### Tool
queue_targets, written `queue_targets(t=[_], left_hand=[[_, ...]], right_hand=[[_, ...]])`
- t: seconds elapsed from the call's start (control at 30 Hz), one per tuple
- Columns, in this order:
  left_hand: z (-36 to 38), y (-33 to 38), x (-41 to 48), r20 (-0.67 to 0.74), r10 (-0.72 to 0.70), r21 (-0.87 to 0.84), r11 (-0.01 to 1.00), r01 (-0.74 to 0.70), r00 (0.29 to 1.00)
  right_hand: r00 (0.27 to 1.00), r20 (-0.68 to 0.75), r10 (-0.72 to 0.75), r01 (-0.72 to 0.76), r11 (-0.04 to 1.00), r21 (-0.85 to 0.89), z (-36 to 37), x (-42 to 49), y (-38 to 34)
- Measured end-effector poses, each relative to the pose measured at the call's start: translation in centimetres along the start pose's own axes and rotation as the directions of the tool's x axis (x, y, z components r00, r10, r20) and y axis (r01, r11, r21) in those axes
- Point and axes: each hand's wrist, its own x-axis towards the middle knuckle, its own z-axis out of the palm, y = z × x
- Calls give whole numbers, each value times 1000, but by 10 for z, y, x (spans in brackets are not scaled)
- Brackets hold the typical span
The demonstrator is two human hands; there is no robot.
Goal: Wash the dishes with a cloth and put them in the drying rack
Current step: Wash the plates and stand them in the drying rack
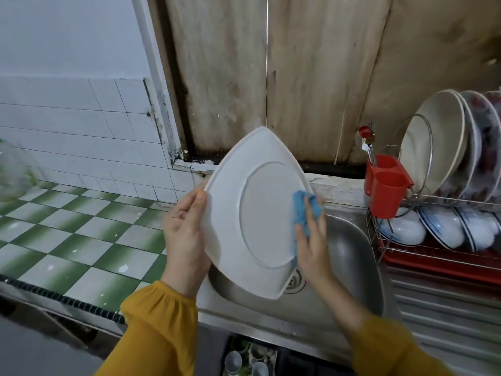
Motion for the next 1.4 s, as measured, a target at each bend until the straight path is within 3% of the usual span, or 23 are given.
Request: queue_targets(t=[0.07, 0.17, 0.33, 0.43, 0.67, 0.73, 0.77, 0.87, 1.0, 1.1, 1.13, 1.27, 1.33, 1.4], left_hand=[[2, -5, -5, 27, -27, 14, 1000, 27, 999], [10, -12, -13, 57, -19, 74, 997, 15, 998], [23, -21, -10, 40, 11, 152, 988, -17, 999], [26, -18, -5, -9, -1, 103, 995, 1, 1000], [22, -11, -6, -233, -104, -36, 994, 99, 967], [17, -12, -7, -233, -119, -123, 988, 92, 965], [13, -12, -7, -209, -127, -169, 981, 92, 970], [4, -9, -8, -129, -132, -235, 967, 99, 983], [-2, 0, -12, -11, -149, -167, 975, 145, 989], [1, 6, -14, 48, -94, -70, 993, 98, 994], [3, 7, -15, 63, -75, -20, 997, 76, 995], [22, 10, -26, 125, -41, 223, 975, 12, 991], [31, 7, -32, 160, -70, 263, 964, 26, 985], [38, 4, -36, 161, -93, 271, 961, 47, 983]], right_hand=[[965, -91, 247, -240, 968, 80, -7, 31, -2], [957, -70, 282, -281, 959, 25, -17, 79, -27], [991, 97, -88, 106, 975, -196, 13, 67, -88], [913, 220, -344, 398, 869, -293, 29, 19, -95], [771, 336, -541, 636, 679, -366, -6, -46, -25], [806, 271, -526, 591, 734, -333, -22, -52, -3], [859, 211, -466, 510, 811, -288, -28, -54, 4], [990, 95, -102, 108, 993, -54, -41, -45, 12], [991, 16, 135, -136, 986, 92, -47, -9, 7], [958, -21, 286, -283, 955, 93, -49, 32, -9], [955, -42, 294, -289, 953, 93, -50, 43, -19], [970, -218, 104, -81, 991, 111, -53, 61, -65], [935, -345, 82, -50, 994, 99, -52, 57, -87], [920, -378, 102, -60, 991, 123, -50, 49, -104]])
